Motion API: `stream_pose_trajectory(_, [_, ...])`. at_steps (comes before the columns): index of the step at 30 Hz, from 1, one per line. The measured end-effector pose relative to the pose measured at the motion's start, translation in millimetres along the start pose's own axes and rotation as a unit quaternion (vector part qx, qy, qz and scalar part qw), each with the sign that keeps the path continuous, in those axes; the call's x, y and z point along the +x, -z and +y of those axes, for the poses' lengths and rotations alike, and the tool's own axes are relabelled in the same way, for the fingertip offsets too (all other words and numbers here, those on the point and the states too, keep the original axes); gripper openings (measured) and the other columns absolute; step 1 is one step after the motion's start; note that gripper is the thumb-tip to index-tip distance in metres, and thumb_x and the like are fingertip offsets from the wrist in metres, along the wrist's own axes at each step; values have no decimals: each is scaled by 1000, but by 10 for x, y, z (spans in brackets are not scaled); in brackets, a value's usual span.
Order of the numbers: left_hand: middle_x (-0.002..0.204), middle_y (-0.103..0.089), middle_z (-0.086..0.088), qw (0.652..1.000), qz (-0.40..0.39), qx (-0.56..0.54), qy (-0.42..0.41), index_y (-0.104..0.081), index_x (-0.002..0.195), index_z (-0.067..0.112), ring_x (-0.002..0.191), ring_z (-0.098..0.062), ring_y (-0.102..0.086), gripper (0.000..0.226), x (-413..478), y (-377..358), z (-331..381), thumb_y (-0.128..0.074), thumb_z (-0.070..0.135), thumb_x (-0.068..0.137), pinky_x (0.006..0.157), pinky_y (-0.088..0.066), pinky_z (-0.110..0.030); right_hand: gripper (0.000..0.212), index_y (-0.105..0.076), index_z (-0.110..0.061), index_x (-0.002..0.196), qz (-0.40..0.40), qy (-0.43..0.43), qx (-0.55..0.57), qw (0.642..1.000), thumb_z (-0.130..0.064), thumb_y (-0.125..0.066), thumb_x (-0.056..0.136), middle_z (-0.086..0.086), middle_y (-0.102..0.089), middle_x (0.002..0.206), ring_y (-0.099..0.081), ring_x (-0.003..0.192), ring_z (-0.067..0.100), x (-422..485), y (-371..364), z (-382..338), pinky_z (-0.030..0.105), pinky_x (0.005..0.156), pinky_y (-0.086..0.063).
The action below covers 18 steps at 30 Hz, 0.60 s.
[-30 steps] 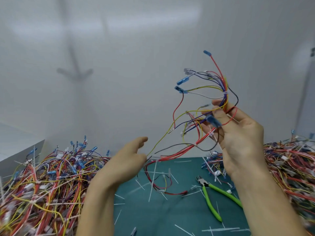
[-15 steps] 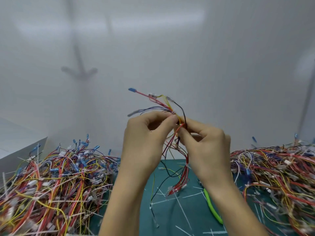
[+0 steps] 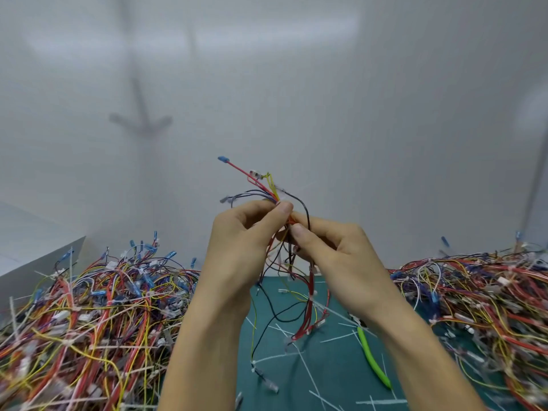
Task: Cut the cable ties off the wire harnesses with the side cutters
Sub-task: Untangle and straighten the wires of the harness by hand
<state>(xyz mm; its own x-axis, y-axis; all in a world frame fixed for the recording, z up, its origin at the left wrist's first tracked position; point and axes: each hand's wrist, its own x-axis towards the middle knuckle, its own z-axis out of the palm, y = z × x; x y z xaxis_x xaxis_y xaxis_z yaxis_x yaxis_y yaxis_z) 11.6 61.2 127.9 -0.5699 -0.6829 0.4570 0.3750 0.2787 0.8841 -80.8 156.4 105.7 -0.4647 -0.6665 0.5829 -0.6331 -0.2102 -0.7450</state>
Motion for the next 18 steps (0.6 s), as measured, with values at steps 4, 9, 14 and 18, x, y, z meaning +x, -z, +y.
stream_pose_trajectory(4, [84, -70, -21, 998, 53, 25, -18, -70, 81, 2, 76, -18, -60, 18, 36, -9, -66, -67, 17, 90, 75, -49, -31, 34, -77, -17, 97, -5, -99, 137, 985, -29, -46, 104, 8, -77, 98, -73, 96, 19, 28, 132, -34, 33, 92, -57])
stream_pose_trajectory(9, [77, -75, -9, 996, 63, 60, -18, -67, 82, 8, 78, -17, -72, 12, 53, 53, -106, -63, 12, 92, 78, -56, -28, 26, -72, -20, 96, 27, -155, -220, 963, -36, -52, 98, -4, -75, 91, -69, 90, 18, 43, 421, 187, 37, 86, -54])
stream_pose_trajectory(14, [84, -73, -7, 995, 49, 88, -9, -65, 94, 6, 72, -1, -69, 9, 52, 37, -110, -59, 13, 95, 80, -53, -24, 25, -61, -14, 112, -175, -276, -509, 796, -30, -52, 96, 10, -63, 124, -59, 114, 31, -20, 367, 612, 34, 86, -47])
stream_pose_trajectory(18, [82, -73, -2, 994, 25, 111, -9, -64, 93, 9, 75, -1, -69, 9, 31, -26, -110, -59, 17, 95, 78, -52, -25, 35, -54, -18, 127, -233, -327, -550, 732, -36, -52, 97, 6, -57, 136, -56, 123, 29, -85, 286, 897, 36, 85, -40])
